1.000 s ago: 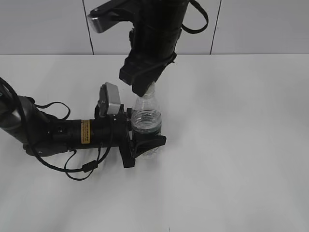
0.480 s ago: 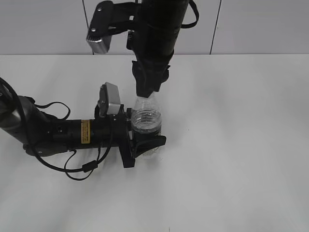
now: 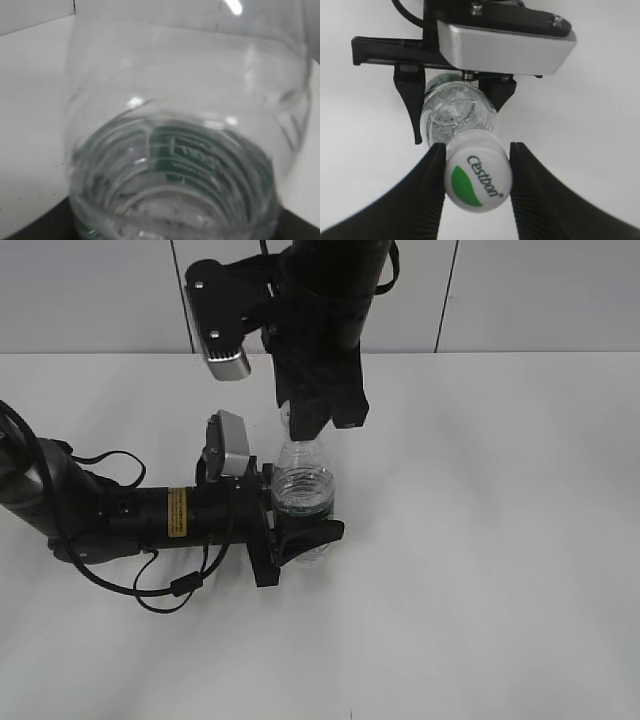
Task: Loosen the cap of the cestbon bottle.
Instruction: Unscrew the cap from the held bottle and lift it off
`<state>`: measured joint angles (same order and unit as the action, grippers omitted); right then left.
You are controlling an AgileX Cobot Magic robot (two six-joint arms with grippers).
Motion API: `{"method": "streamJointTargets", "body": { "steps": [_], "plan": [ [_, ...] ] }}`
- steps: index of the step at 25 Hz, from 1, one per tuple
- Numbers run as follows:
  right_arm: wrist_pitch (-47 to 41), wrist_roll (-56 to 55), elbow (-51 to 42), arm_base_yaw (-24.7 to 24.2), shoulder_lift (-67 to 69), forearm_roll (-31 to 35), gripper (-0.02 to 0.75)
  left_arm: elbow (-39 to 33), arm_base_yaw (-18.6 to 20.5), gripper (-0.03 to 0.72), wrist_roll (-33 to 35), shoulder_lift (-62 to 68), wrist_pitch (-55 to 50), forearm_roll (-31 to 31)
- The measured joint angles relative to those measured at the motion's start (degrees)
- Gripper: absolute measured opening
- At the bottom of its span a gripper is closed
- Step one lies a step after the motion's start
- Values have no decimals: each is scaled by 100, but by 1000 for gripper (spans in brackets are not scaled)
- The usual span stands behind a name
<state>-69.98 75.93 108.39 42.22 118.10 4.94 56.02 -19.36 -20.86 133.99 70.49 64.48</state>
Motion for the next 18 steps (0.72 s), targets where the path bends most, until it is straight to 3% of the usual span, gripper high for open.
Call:
{"method": "streamJointTargets", "body": {
  "steps": [7, 18],
  "plan": [
    [-5, 675, 0, 0, -6, -95, 294, 0, 0, 410, -16, 0, 0, 0],
    [-6, 627, 0, 18, -426, -153, 293, 0, 5, 410, -3, 0, 16, 111]
  ]
}}
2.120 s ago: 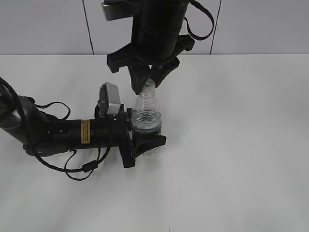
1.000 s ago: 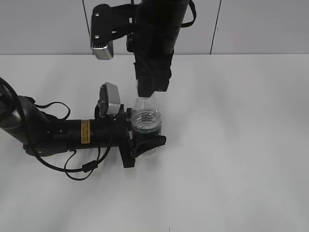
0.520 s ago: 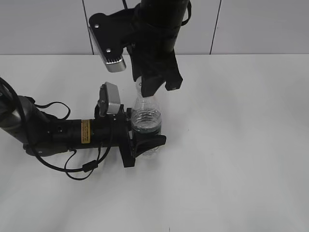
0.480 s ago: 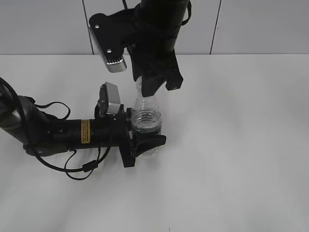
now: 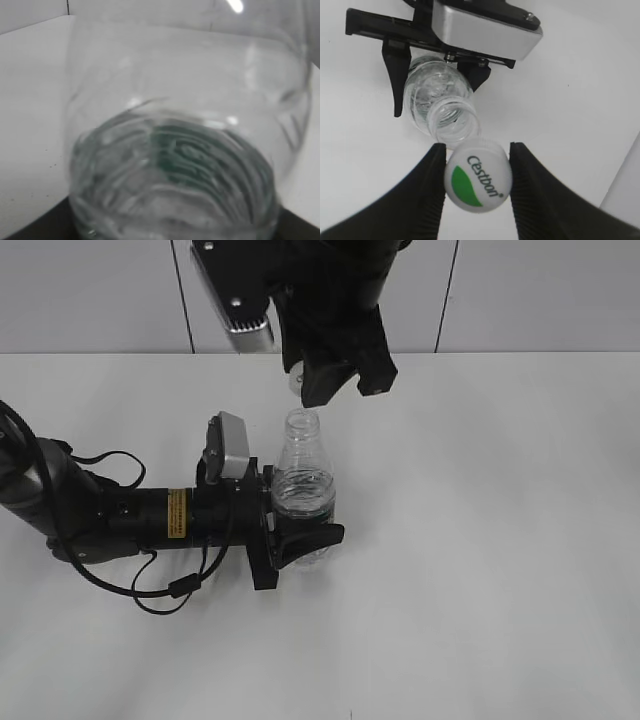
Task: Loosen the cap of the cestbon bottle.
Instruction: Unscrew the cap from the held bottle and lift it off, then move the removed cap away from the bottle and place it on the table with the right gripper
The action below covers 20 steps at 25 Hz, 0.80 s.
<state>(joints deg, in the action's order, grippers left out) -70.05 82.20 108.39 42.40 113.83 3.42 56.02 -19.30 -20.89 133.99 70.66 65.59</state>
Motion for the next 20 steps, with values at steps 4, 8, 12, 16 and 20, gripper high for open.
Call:
{"method": "streamJointTargets", "body": {
  "steps": [4, 8, 12, 16, 20],
  "plan": [
    [-5, -808, 0, 0, -281, 7, 293, 0, 0, 410, 35, 0, 0, -1],
    [-5, -2332, 0, -12, -523, 1, 293, 0, 0, 410, 356, 0, 0, -38],
    [-5, -4059, 0, -170, -705, -5, 293, -6, -6, 410, 439, 0, -20, -239],
    [-5, -5105, 0, -683, -809, -5, 293, -6, -6, 410, 450, 0, -39, -336],
    [-5, -5630, 0, -1509, -814, 7, 293, -6, -6, 410, 456, 0, -77, -555]
  ]
}}
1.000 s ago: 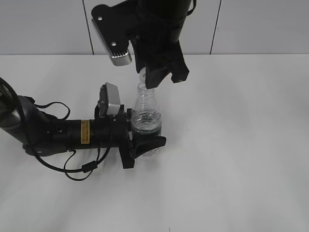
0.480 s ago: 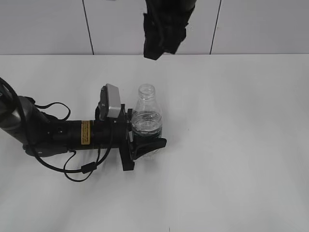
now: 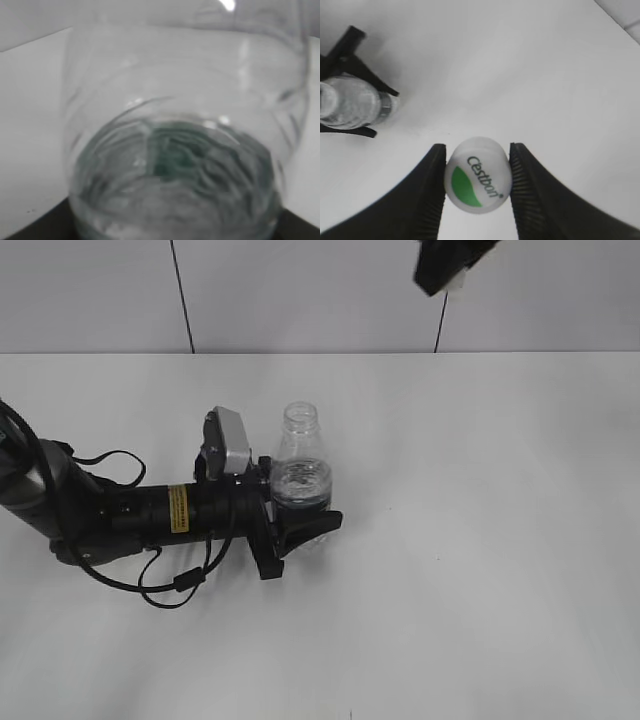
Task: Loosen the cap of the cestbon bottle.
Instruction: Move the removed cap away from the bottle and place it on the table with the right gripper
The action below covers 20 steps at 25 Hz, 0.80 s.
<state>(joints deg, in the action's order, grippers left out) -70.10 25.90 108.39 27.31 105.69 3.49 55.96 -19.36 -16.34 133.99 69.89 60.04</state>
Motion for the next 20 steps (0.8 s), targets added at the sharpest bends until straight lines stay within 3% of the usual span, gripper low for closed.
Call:
{"method": "streamJointTargets", "body": {
  "steps": [4, 9, 20],
  "plan": [
    [0, -185, 0, -900, 117, 217, 293, 0, 0, 410, 0, 0, -51, -232],
    [19, -230, -442, -1641, 652, 451, 293, 0, 0, 410, 5, 0, -54, -319],
    [2184, -248, -2021, -1940, 1255, 496, 293, 0, 0, 410, 12, 6, -66, -460]
  ]
}}
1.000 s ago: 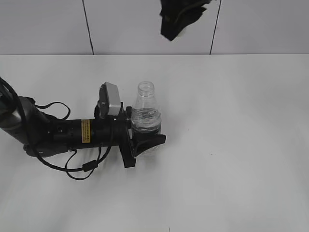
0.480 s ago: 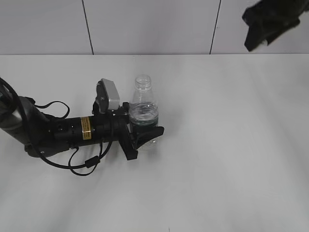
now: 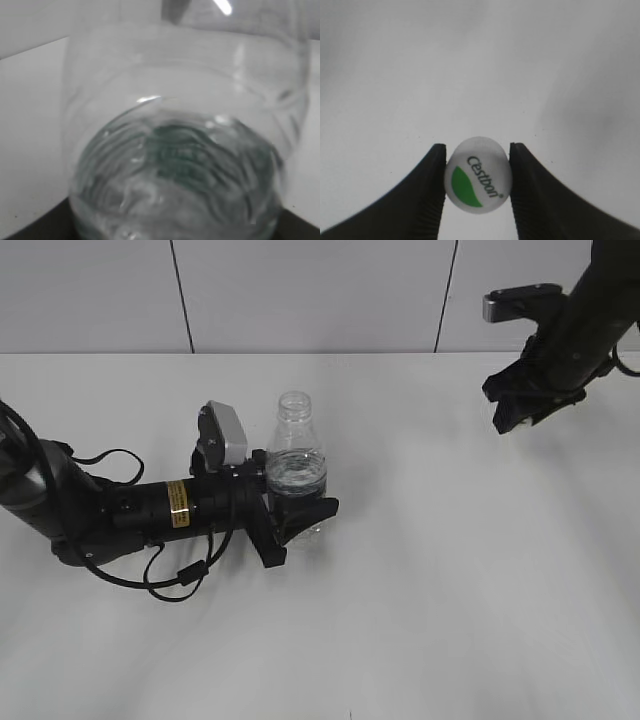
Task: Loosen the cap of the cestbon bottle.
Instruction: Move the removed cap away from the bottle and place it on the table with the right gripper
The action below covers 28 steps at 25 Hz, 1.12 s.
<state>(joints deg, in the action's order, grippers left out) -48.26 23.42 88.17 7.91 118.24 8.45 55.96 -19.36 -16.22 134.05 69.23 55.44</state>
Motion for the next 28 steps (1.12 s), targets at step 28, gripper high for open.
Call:
{"method": "streamJointTargets", "body": {
  "steps": [28],
  "plan": [
    [642, -11, -52, -196, 985, 50, 564, 0, 0, 409, 11, 0, -27, -134]
  ]
}}
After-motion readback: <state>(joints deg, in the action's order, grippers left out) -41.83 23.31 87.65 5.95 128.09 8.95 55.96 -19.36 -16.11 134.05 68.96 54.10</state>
